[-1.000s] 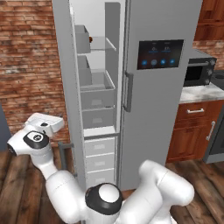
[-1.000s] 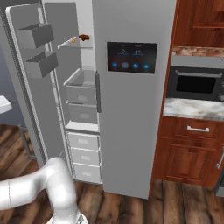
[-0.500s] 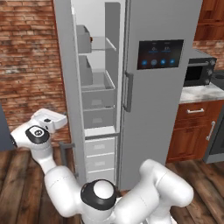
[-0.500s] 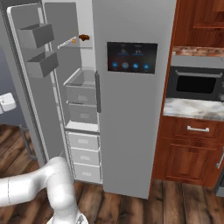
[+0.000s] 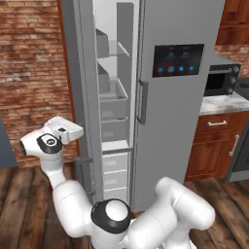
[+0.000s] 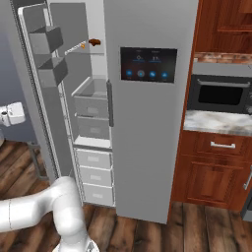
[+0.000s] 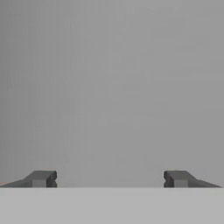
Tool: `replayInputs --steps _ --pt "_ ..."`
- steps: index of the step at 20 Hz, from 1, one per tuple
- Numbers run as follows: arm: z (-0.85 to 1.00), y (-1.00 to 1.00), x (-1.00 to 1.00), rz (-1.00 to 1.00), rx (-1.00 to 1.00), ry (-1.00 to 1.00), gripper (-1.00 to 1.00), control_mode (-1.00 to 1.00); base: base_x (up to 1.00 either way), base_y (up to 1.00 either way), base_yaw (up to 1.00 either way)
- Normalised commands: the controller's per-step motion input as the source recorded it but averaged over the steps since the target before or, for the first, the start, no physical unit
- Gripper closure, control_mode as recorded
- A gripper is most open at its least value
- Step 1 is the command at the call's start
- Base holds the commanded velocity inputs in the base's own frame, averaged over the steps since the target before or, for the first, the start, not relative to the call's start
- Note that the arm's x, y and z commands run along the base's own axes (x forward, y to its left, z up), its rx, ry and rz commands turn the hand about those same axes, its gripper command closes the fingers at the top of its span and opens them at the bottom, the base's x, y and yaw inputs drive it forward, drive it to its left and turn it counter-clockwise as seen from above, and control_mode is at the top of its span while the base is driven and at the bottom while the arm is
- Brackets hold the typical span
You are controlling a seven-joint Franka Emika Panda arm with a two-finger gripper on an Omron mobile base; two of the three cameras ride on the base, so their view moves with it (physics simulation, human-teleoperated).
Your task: There's a chicken drumstick in the fridge that needs to be moved to the freezer for freezing. Pick up the chicken drumstick from the fridge, place it on any shelf in the freezer, and close the fridge and freezer doors when done.
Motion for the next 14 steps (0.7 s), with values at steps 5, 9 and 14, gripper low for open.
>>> replayInputs --steps 5,9,14 --pt "0.00 -0.78 0.09 0.00 0.11 0.00 -1.00 -1.00 0.00 0.00 0.00" --pt "0.00 -0.86 0.31 0.00 0.13 0.00 -1.00 -1.00 0.00 0.00 0.00" --pt "0.00 -0.76 0.36 0.01 0.12 0.00 -1.00 -1.00 0.00 0.00 0.00"
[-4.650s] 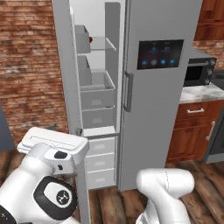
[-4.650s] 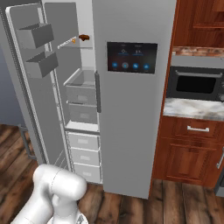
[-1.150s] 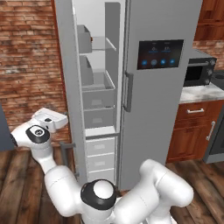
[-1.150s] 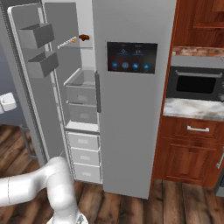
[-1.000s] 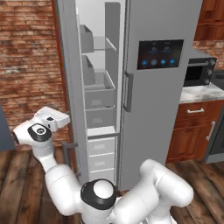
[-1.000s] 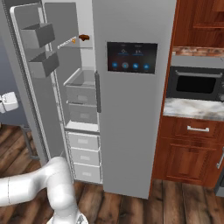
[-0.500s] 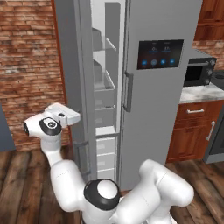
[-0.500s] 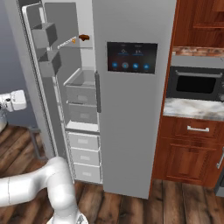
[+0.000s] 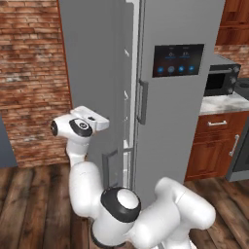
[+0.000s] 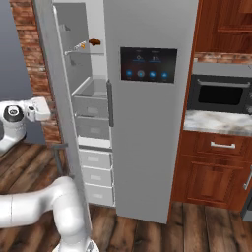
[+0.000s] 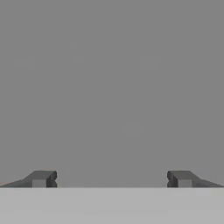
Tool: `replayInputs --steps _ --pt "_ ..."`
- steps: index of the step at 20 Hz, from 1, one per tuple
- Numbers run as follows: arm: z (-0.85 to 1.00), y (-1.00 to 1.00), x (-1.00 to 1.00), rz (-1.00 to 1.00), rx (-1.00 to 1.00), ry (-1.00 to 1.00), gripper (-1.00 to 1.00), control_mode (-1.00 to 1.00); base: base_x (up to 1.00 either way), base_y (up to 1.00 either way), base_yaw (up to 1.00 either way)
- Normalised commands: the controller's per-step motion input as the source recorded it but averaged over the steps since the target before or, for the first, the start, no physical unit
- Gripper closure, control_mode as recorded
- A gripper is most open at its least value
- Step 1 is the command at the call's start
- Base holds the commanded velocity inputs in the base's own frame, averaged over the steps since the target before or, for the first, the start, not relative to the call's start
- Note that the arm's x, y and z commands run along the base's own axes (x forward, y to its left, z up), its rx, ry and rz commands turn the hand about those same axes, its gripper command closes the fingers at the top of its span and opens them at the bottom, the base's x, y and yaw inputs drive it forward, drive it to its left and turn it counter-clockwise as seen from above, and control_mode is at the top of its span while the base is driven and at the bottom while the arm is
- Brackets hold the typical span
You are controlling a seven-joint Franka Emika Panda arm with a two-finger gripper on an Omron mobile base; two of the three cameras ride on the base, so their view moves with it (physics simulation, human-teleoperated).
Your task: There's a chicken drumstick in the fridge that needs to be moved to the freezer for freezing. Pick up the chicken drumstick from the fridge, place it on any shelf in the freezer, and close the fridge and freezer doors when done.
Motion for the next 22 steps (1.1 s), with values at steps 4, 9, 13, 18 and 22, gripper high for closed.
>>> replayInputs --steps 4,9,13,18,22 --pt "0.00 -0.59 0.54 0.03 0.10 0.00 -1.00 -1.00 0.00 0.00 0.00" --pt "0.00 -0.54 0.63 0.05 0.10 0.00 -1.00 -1.00 0.00 0.00 0.00" --pt "0.00 -0.39 0.78 0.10 0.10 0.00 -1.00 -1.00 0.00 0.00 0.00" --pt "0.00 -0.27 0.88 0.13 0.08 0.00 -1.00 -1.00 0.00 0.00 0.00" --pt "0.00 -0.16 0.88 0.12 0.05 0.00 -1.00 -1.00 0.00 0.00 0.00"
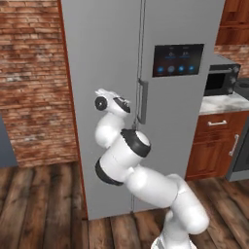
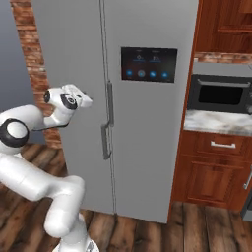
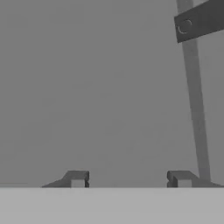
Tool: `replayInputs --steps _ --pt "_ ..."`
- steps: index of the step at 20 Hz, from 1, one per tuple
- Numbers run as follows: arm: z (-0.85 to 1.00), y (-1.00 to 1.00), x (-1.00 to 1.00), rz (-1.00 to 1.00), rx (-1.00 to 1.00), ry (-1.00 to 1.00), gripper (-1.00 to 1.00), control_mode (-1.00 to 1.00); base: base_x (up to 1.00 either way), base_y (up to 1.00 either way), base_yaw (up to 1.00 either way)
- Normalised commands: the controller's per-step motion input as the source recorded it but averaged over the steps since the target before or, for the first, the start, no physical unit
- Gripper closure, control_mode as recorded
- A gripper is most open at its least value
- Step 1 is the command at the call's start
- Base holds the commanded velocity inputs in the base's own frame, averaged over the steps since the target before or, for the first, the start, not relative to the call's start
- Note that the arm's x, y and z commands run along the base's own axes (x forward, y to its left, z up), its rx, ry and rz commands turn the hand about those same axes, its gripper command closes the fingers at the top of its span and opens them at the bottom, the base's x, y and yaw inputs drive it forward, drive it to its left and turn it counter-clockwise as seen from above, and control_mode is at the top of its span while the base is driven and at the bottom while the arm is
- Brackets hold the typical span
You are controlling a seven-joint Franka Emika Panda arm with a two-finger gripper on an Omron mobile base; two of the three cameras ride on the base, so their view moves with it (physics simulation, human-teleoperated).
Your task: There's a chicken drumstick in the fridge that needs to be moved to the freezer for freezing. Pick up the chicken drumstick from the fridge, place it on any shelf in the freezer, and close the fridge and freezer doors when done.
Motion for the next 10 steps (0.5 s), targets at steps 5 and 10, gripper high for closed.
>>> replayInputs --steps 5,10 --pt "0.00 -0.13 0.84 0.12 0.04 0.00 -1.00 -1.00 0.00 0.00 0.00" --pt "0.00 -0.19 0.67 0.12 0.05 0.00 -1.00 -1.00 0.00 0.00 0.00"
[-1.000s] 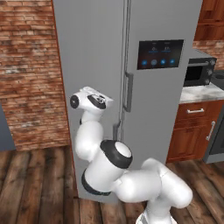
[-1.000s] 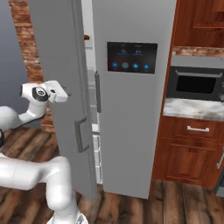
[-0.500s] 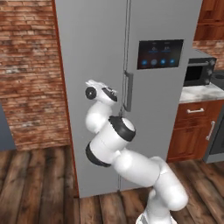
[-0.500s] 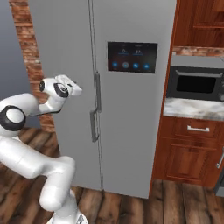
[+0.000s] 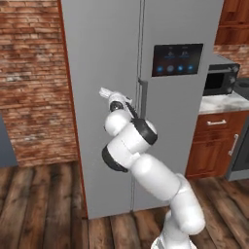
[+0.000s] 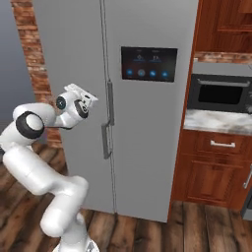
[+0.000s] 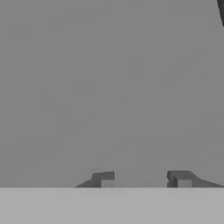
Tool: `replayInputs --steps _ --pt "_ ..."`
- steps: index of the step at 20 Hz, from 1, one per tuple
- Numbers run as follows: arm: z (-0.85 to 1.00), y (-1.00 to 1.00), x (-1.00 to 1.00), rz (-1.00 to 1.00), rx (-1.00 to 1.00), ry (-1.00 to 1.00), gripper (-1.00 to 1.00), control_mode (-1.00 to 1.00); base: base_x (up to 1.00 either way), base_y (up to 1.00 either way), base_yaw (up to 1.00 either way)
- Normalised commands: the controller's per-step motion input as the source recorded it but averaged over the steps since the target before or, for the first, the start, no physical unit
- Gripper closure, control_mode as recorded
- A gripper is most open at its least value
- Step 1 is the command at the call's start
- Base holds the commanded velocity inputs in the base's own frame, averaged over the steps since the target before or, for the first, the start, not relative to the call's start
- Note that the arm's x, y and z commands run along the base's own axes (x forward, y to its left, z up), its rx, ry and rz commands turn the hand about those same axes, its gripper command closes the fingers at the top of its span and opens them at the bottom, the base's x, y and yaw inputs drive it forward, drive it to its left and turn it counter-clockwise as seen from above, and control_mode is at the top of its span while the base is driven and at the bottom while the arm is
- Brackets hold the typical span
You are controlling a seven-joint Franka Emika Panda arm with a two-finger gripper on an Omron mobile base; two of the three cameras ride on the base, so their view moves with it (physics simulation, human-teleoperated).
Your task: There's a chicken drumstick in the fridge that needs to be moved to the freezer for freezing. Pick up the chicken drumstick from the fridge, place it on any shelf in the freezer, and close the fridge and freezer doors when done.
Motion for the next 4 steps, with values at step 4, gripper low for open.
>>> replayInputs --steps 4 --pt "0.03 -0.20 0.17 0.07 0.04 0.00 -1.00 -1.00 0.00 0.00 0.00"
